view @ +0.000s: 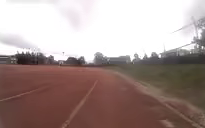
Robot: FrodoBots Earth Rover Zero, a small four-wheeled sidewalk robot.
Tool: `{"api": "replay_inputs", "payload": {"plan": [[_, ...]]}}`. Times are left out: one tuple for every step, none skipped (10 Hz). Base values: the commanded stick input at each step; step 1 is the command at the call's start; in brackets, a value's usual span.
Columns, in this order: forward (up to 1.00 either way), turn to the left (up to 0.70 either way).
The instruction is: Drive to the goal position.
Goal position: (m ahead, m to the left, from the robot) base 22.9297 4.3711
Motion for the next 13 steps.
{"api": "replay_inputs", "payload": {"plan": [[0.7, -0.03], [0.7, -0.11], [0.7, -0.31], [0.7, -0.35], [0.7, -0.35], [0.7, -0.35], [0.7, -0.35], [0.7, -0.26], [0.7, 0.0], [0.7, 0.0], [0.7, 0.0], [0.7, 0.0], [0.7, 0.0]]}}
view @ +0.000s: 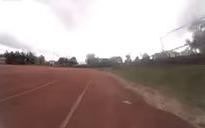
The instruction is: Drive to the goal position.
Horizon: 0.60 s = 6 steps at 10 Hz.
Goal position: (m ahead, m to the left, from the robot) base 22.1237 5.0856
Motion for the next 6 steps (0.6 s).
{"api": "replay_inputs", "payload": {"plan": [[0.7, 0.0], [0.7, 0.0], [0.7, 0.0], [0.7, 0.0], [0.7, 0.0], [0.7, 0.0]]}}
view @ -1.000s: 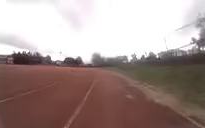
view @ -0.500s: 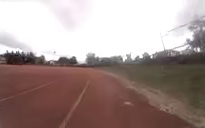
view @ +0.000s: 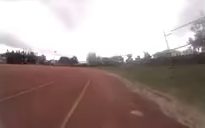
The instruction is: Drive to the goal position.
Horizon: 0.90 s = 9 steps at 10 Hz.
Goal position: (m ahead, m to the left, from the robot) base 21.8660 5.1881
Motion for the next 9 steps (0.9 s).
{"api": "replay_inputs", "payload": {"plan": [[0.7, 0.0], [0.7, 0.0], [0.7, 0.0], [0.7, 0.0], [0.7, 0.0], [0.7, 0.0], [0.7, 0.0], [0.7, 0.0], [0.7, 0.0]]}}
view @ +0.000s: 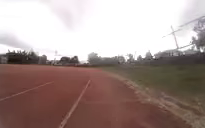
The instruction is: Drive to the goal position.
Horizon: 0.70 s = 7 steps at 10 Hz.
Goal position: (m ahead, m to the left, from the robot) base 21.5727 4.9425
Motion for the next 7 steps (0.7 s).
{"api": "replay_inputs", "payload": {"plan": [[0.7, 0.0], [0.7, 0.0], [0.7, 0.0], [0.7, 0.0], [0.7, 0.0], [0.7, 0.0], [0.7, 0.0]]}}
